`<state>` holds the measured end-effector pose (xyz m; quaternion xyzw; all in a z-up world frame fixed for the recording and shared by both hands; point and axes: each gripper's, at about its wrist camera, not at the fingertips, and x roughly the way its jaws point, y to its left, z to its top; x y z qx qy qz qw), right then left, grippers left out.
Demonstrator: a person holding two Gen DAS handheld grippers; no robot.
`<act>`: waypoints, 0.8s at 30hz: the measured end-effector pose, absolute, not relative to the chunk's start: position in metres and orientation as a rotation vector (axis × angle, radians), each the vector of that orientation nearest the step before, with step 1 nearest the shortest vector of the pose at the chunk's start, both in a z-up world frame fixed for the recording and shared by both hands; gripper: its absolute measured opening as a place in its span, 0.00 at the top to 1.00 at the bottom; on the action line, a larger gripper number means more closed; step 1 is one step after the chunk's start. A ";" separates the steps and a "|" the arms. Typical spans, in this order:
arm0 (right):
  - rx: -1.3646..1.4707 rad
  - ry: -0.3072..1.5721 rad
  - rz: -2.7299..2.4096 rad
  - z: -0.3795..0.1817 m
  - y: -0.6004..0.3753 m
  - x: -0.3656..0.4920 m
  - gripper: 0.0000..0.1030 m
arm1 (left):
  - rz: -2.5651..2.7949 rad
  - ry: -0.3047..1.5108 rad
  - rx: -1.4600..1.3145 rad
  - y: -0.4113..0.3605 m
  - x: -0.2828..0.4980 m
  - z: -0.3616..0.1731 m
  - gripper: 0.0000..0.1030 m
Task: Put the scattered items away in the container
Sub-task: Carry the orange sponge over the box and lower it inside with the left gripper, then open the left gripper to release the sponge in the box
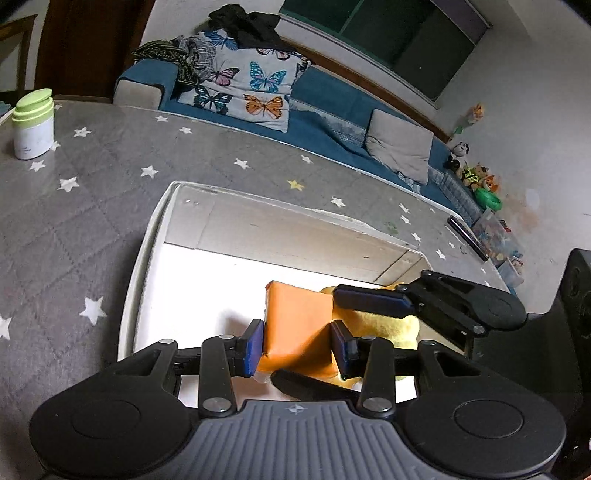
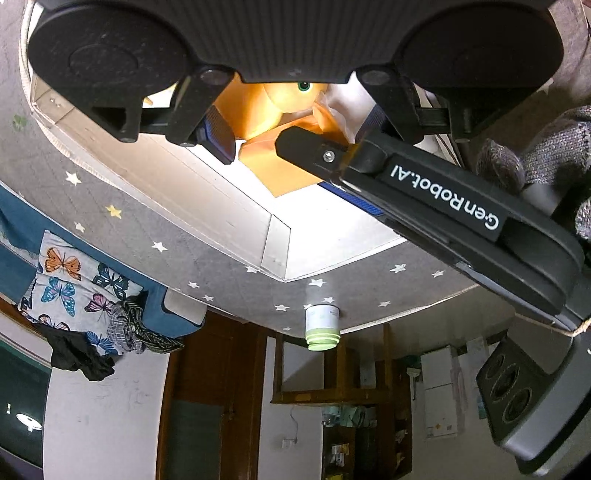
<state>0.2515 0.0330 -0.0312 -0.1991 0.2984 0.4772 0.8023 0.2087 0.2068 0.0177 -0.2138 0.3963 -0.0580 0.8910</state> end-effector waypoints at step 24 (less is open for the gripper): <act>-0.390 0.618 0.977 -0.029 0.028 0.249 0.21 | -0.083 0.821 -0.504 0.209 0.204 0.023 0.59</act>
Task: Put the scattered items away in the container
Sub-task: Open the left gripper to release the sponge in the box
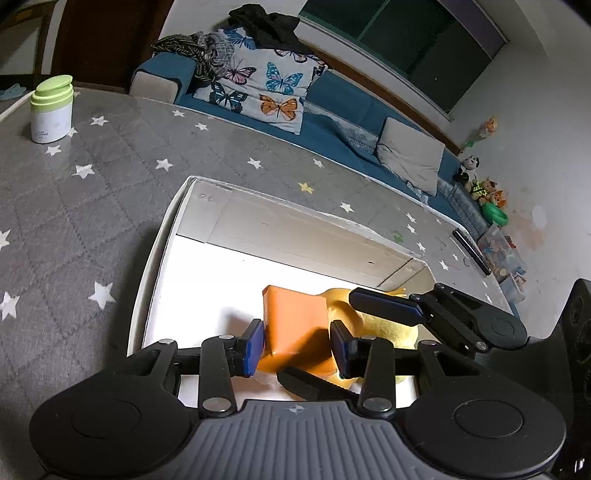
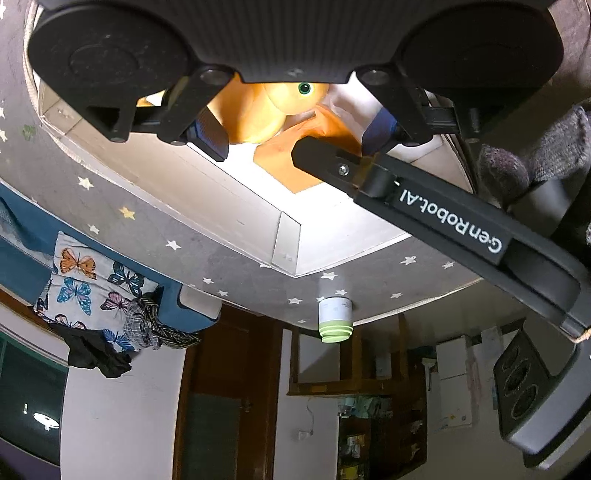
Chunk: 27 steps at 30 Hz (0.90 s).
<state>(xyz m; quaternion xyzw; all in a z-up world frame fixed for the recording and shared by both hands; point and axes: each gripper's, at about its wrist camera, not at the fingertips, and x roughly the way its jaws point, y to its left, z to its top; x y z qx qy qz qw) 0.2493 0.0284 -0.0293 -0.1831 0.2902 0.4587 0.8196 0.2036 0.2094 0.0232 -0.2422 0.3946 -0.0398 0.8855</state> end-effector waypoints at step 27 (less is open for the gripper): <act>-0.317 0.498 0.900 -0.009 -0.041 0.178 0.15 | -0.095 0.701 -0.419 0.170 0.127 0.052 0.60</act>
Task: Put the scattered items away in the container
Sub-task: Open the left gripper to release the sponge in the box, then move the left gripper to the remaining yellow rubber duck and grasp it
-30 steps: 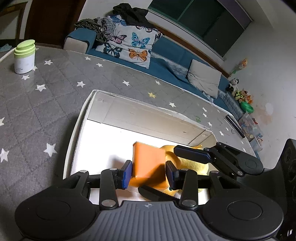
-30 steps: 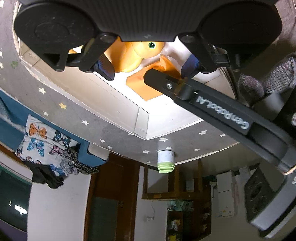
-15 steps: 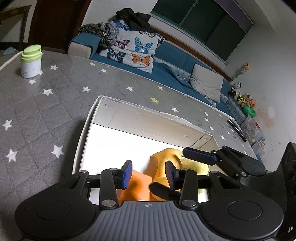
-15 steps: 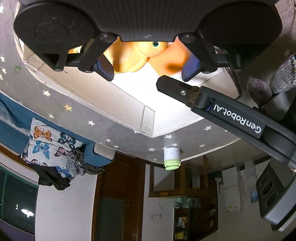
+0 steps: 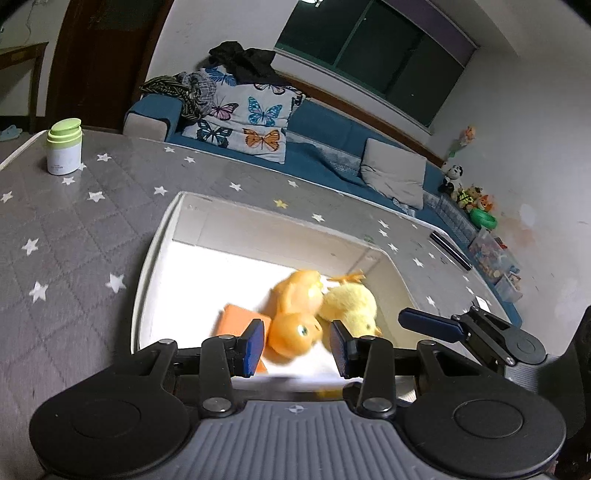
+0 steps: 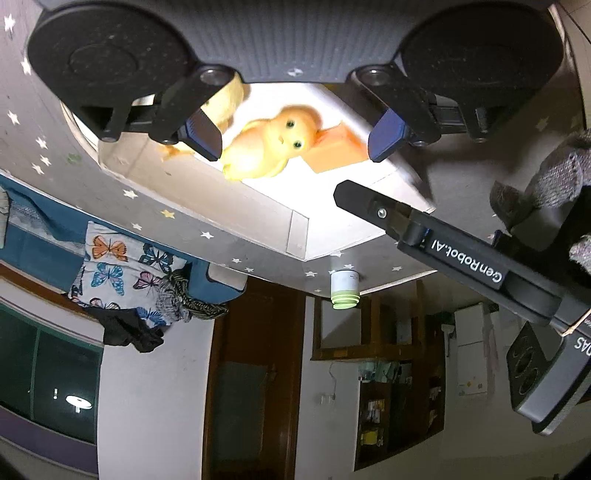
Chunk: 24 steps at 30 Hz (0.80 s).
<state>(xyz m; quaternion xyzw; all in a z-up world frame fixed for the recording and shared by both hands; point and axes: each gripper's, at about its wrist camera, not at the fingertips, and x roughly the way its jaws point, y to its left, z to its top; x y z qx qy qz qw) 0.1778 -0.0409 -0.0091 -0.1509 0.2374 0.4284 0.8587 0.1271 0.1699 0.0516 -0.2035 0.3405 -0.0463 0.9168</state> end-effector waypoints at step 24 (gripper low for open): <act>-0.281 0.597 0.858 -0.058 -0.061 0.124 0.18 | -0.163 0.838 -0.575 0.127 0.116 0.007 0.60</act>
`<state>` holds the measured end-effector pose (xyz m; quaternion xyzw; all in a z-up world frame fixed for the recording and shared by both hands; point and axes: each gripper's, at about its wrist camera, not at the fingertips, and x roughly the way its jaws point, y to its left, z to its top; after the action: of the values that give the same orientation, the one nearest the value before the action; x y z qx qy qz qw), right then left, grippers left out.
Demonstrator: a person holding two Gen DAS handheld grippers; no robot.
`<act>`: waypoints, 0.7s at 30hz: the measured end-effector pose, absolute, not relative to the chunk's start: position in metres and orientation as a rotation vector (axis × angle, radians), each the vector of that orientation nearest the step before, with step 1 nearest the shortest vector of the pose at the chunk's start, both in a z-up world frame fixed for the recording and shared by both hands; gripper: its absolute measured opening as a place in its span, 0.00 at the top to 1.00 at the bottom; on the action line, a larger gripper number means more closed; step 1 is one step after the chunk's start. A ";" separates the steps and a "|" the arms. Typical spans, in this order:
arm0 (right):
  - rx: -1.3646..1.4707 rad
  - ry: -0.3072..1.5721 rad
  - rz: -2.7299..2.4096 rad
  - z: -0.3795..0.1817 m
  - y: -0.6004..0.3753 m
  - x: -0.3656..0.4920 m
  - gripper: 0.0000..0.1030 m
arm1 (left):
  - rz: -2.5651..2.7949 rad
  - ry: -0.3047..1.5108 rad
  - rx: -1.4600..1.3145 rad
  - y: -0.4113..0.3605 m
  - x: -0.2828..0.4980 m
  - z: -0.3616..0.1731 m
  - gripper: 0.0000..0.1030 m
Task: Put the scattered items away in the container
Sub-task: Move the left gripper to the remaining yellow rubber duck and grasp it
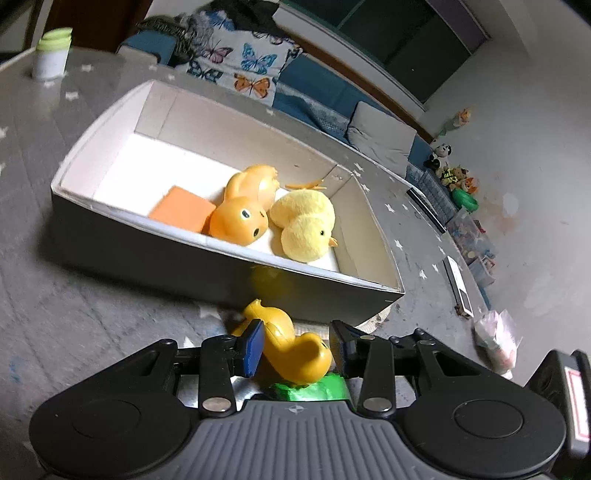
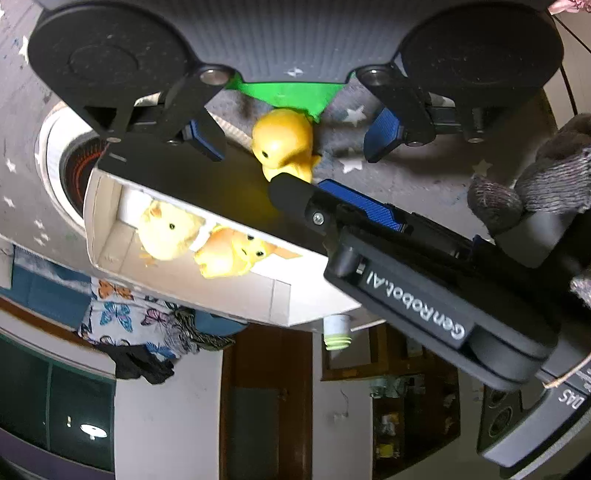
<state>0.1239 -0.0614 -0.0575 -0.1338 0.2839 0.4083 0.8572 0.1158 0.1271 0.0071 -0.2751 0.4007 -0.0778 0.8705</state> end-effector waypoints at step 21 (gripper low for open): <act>-0.279 0.656 0.845 -0.072 -0.054 0.132 0.40 | -0.101 0.943 -0.652 0.126 0.129 -0.018 0.68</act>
<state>0.1317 -0.0537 -0.0720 -0.1325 0.3113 0.4013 0.8511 0.1290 0.1259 -0.0185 -0.3082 0.4457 -0.0478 0.8391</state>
